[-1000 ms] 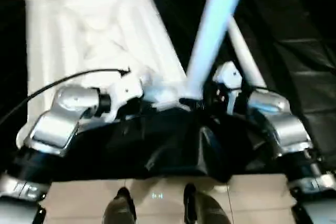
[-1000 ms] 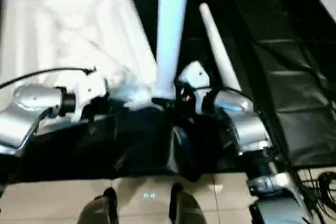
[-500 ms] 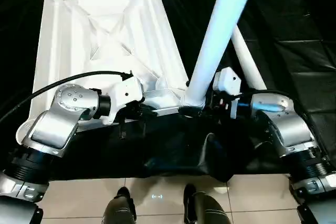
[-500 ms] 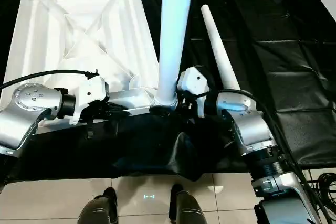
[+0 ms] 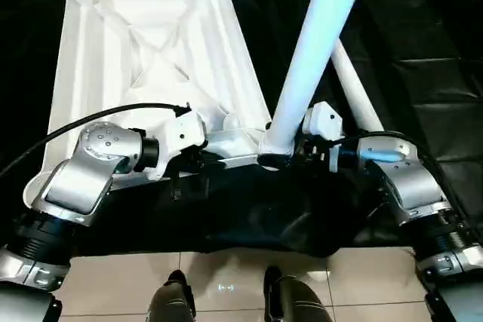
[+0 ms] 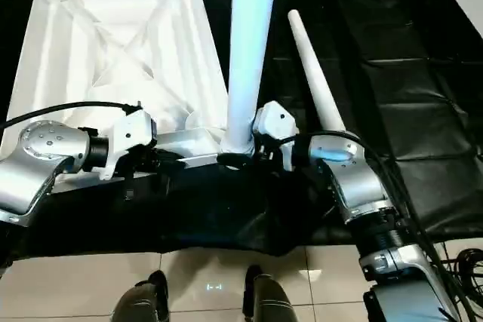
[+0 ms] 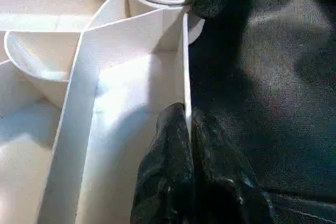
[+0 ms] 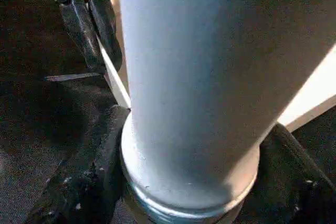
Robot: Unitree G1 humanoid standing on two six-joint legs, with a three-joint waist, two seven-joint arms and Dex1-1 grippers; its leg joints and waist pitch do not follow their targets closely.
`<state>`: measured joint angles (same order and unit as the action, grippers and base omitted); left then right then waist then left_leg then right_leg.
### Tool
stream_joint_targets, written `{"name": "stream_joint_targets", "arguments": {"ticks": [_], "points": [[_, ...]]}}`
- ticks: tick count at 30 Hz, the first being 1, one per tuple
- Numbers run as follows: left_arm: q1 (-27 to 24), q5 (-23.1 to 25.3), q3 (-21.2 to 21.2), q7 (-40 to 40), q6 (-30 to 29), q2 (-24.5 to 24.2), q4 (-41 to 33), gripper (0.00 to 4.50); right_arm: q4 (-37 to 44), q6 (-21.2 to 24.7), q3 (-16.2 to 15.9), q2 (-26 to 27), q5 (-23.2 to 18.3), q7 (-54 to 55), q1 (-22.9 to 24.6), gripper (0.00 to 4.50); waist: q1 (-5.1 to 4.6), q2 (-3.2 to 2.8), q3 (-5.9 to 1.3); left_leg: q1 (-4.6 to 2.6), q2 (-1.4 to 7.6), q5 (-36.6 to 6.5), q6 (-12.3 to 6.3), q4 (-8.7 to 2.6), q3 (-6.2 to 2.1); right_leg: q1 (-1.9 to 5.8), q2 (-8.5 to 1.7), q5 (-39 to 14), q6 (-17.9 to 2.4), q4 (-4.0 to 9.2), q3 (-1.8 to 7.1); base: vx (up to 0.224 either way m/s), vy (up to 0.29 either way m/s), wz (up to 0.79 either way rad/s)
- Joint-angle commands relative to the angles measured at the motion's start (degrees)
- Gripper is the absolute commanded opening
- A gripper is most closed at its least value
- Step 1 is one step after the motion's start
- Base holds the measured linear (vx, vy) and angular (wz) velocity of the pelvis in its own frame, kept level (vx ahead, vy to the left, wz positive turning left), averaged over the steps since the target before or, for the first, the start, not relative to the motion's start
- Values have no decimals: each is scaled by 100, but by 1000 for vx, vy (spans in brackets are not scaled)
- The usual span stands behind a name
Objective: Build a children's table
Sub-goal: Rotate leg to tighten
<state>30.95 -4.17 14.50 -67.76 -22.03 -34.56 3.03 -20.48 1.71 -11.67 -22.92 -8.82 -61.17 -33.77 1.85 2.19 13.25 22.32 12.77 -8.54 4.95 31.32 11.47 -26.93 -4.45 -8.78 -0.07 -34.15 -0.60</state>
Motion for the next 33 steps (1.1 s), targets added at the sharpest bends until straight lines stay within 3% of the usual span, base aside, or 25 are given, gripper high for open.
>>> {"name": "stream_joint_targets", "arguments": {"ticks": [1,7,9,12,13,14,16,20,22,25,30,31,33], "points": [[-208,12,420,-268,-70,-1,87,0,-29,-109,-35,17,50,-65,24,279,-20,-12,-451,-141,-42,-371,-609,-220,74,445,-136,152,-1740,188,150,0,0,0],[-212,-8,382,-200,-159,30,134,0,-140,-49,11,133,6,82,109,273,-26,-1,-461,-128,-56,-220,-689,-202,80,454,-130,427,-1784,157,155,0,0,0],[-192,-27,285,24,-332,156,217,0,-385,182,160,338,-22,519,82,273,-35,4,-428,-120,-55,-381,-642,-218,81,438,-137,139,-1771,194,155,0,0,0],[-105,98,162,577,-549,419,401,0,-561,372,326,689,-19,1194,110,273,-48,11,-379,-117,-39,-837,-399,-260,59,415,-174,-764,-1601,283,157,0,0,0],[-36,187,57,1007,-721,625,534,0,-624,454,416,933,-6,1646,133,273,-58,16,-369,-123,-40,-1120,-188,-290,27,410,-195,-1480,-1379,352,155,0,0,0],[15,230,6,1255,-849,768,615,0,-680,538,499,1149,-15,2017,132,273,-76,11,-360,-123,-36,-1220,-103,-304,21,379,-205,-1770,-1257,386,162,-52,-1,-3],[91,342,-44,1695,-1049,1023,738,0,-847,607,644,1558,26,2779,80,273,-82,13,-351,-143,-49,-1440,13,-323,5,344,-208,-2246,-1056,448,158,-54,-5,-1],[203,515,-100,2357,-1350,1446,910,0,-1312,640,847,2149,151,3957,-106,272,-154,14,-319,-111,-60,-1781,137,-376,-44,296,-201,-2850,-699,504,132,-14,-1,0],[301,663,-153,2979,-1538,1875,1080,0,-1816,567,933,2620,283,4863,-315,272,-193,1,-309,-119,-74,-1959,211,-394,-72,262,-200,-3155,-513,543,107,0,0,0],[363,755,-163,3310,-1567,2095,1170,0,-2080,463,956,2864,332,5191,-447,272,-188,19,-297,-132,-88,-2230,132,-426,-98,228,-189,-3332,-299,604,85,0,0,0],[445,876,-75,3490,-1558,2212,1293,0,-2396,386,866,3155,494,5342,-658,272,-198,43,-285,-125,-123,-2420,36,-470,-133,199,-176,-3405,-170,656,66,0,0,0],[436,882,-59,3441,-1570,2188,1254,0,-2404,365,885,3180,486,5281,-678,272,-207,52,-292,-91,-129,-2467,24,-490,-162,230,-194,-3459,-129,657,47,0,0,0],[424,904,-60,3420,-1611,2180,1215,0,-2445,318,947,3220,451,5246,-716,272,-207,42,-308,-104,-117,-2390,-7,-495,-160,223,-204,-3262,-159,654,56,0,0,0]]}}
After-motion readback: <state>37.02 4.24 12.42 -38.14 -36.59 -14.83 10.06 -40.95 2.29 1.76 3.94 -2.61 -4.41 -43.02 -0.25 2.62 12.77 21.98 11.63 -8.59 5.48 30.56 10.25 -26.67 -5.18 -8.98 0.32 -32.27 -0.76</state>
